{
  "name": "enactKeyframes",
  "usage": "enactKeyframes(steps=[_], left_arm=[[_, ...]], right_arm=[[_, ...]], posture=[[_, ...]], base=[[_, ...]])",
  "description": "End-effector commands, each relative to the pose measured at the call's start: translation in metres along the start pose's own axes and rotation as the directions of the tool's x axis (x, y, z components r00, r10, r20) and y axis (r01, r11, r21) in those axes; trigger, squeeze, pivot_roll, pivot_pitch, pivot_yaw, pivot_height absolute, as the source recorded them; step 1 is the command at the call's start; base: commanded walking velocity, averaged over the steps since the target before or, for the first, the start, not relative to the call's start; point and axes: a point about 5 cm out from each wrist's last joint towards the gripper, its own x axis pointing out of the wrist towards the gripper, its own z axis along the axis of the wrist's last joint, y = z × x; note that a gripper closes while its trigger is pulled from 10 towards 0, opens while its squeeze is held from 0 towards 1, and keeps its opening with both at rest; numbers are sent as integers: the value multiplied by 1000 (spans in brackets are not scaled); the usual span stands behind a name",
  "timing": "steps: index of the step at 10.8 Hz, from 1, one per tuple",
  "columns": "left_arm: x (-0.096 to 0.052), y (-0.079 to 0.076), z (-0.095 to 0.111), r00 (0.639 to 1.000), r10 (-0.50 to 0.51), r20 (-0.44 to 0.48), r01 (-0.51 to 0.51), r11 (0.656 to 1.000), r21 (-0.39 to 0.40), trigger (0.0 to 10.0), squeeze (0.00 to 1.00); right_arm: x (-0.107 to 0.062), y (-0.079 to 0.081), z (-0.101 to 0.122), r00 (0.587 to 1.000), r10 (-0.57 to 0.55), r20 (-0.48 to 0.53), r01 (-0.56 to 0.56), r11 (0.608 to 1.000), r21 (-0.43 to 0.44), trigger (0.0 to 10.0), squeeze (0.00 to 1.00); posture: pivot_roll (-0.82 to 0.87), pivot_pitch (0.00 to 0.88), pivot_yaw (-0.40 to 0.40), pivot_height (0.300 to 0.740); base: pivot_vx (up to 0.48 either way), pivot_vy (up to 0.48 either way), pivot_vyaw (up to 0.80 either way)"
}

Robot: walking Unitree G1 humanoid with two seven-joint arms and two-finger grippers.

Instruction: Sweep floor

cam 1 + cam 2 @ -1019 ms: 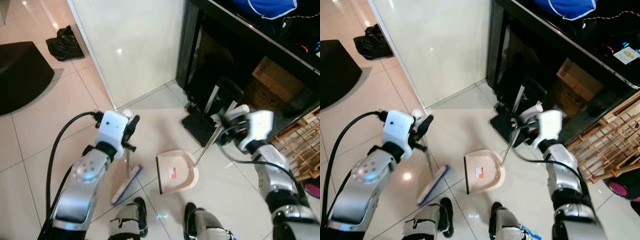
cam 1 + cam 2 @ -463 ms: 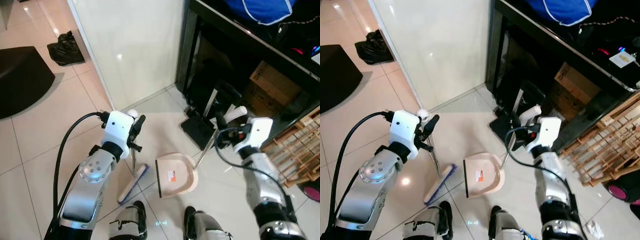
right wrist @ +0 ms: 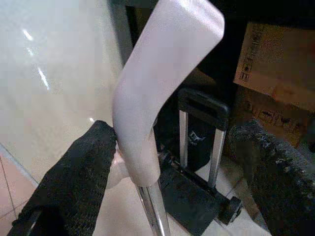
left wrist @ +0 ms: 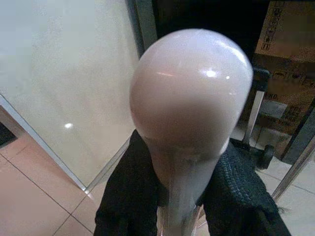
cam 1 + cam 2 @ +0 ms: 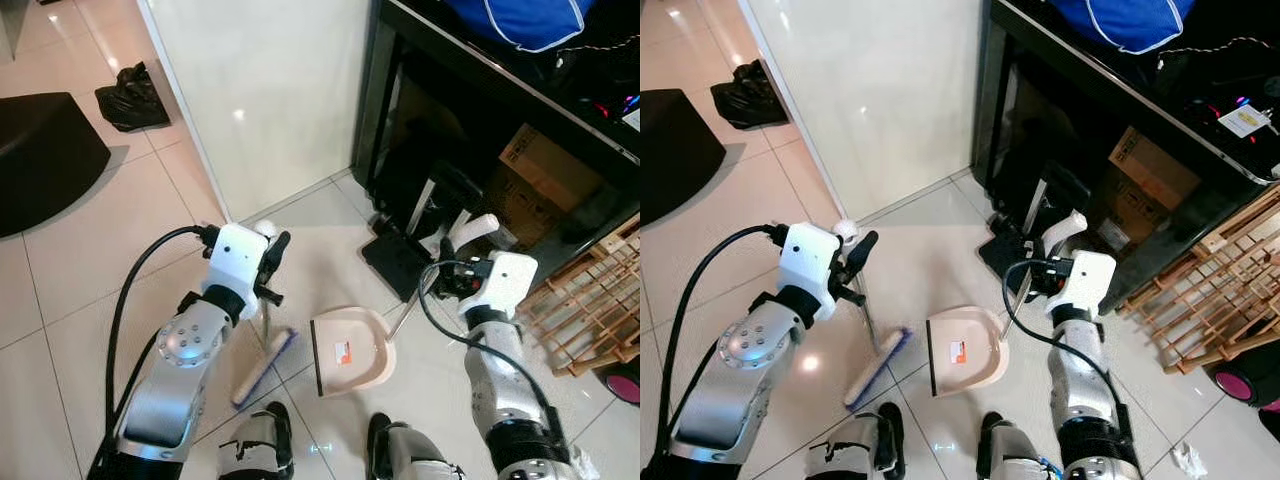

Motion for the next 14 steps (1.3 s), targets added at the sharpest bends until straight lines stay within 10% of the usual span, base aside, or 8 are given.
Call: enactKeyframes(steps=[1,8,9,11,13,14], left_arm=[[-4,3,3,1000,7,16,-7,1000,15,10000,0],[-7,3,3,1000,10,10,-10,1000,19,10000,0],[-7,4,4,1000,10,11,-11,1000,22,10000,0],[-8,5,4,1000,13,10,-13,1000,26,10000,0],[-10,6,5,1000,12,8,-12,999,29,10000,0],[-10,6,5,1000,11,8,-11,999,32,10000,0]], right_arm=[[-1,5,-3,1000,10,-9,-10,1000,-8,10000,0],[12,26,-6,996,69,-56,-68,998,7,10000,0],[12,26,-7,996,66,-58,-64,997,36,4745,0],[13,27,-7,997,60,-53,-57,997,51,0,0],[16,28,-5,998,50,-41,-47,997,62,1922,0],[19,28,-3,999,43,-34,-40,997,72,10000,0]], posture=[[45,210,18,740],[59,220,13,740],[73,225,11,740],[77,227,13,740],[84,230,14,740],[89,232,15,740]], base=[[0,0,0],[0,0,0],[0,0,0],[0,0,0],[0,0,0],[0,0,0]])
